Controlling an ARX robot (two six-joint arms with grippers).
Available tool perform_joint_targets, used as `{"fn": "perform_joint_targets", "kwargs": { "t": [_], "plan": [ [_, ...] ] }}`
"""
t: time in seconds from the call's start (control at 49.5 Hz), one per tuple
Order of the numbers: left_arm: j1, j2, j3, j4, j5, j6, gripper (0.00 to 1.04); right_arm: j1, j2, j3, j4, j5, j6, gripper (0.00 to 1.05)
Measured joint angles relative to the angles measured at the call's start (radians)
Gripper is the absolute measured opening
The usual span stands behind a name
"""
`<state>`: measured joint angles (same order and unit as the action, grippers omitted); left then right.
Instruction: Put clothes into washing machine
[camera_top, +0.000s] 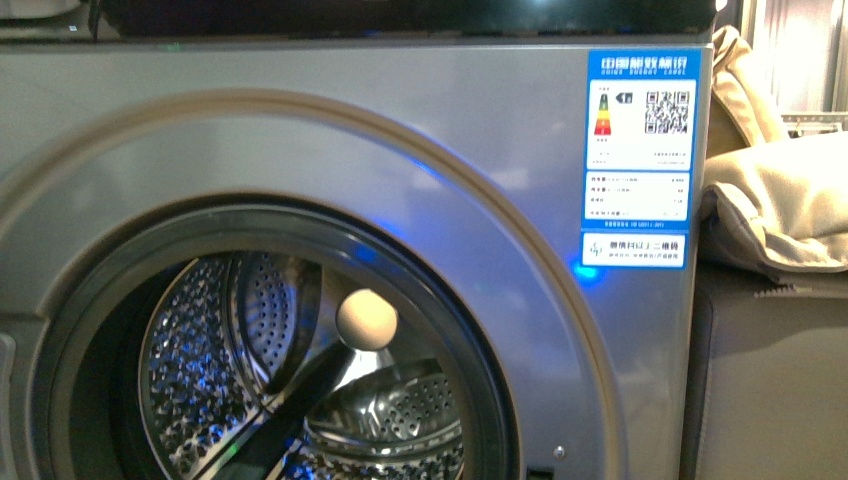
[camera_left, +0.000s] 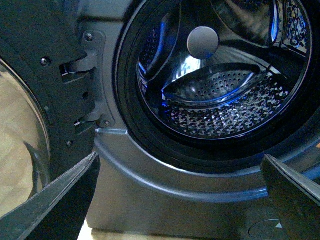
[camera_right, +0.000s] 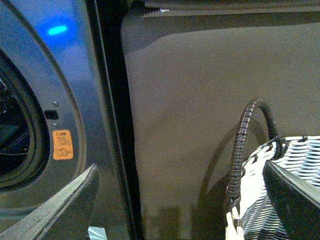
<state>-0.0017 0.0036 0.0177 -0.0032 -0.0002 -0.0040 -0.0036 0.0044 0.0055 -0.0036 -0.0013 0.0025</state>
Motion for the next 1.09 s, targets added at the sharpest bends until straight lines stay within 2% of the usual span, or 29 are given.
{"fn": "perform_joint_targets", "kwargs": {
  "t": [0.242, 0.343, 0.444, 0.485, 0.545, 0.707, 0.929, 0.99, 1.091],
  "plan": [
    [0.000, 0.000, 0.000, 0.000, 0.000, 0.000, 0.98, -0.002, 0.000, -0.001, 0.004, -0.011, 0.002, 0.97],
    [0.000, 0.000, 0.000, 0.000, 0.000, 0.000, 0.98, -0.068, 0.049, -0.011, 0.159, -0.181, 0.040, 0.97],
    [0.000, 0.000, 0.000, 0.000, 0.000, 0.000, 0.98, -0.184, 0.199, -0.013, 0.494, -0.458, 0.096, 0.97],
    [0.000, 0.000, 0.000, 0.000, 0.001, 0.000, 0.98, -0.212, 0.259, -0.013, 0.611, -0.535, 0.112, 0.97],
    [0.000, 0.000, 0.000, 0.000, 0.000, 0.000, 0.98, -0.233, 0.325, -0.012, 0.724, -0.581, 0.129, 0.97],
    [0.000, 0.000, 0.000, 0.000, 0.000, 0.000, 0.98, -0.291, 0.478, -0.005, 0.910, -0.634, 0.189, 0.97],
    [0.000, 0.000, 0.000, 0.000, 0.000, 0.000, 0.98, -0.371, 0.653, 0.018, 1.030, -0.688, 0.262, 0.97],
    [0.000, 0.000, 0.000, 0.000, 0.000, 0.000, 0.98, -0.413, 0.727, 0.081, 1.041, -0.701, 0.293, 0.97],
    [0.000, 0.000, 0.000, 0.000, 0.000, 0.000, 0.98, -0.492, 0.855, 0.234, 0.969, -0.720, 0.322, 0.97]
  ]
}}
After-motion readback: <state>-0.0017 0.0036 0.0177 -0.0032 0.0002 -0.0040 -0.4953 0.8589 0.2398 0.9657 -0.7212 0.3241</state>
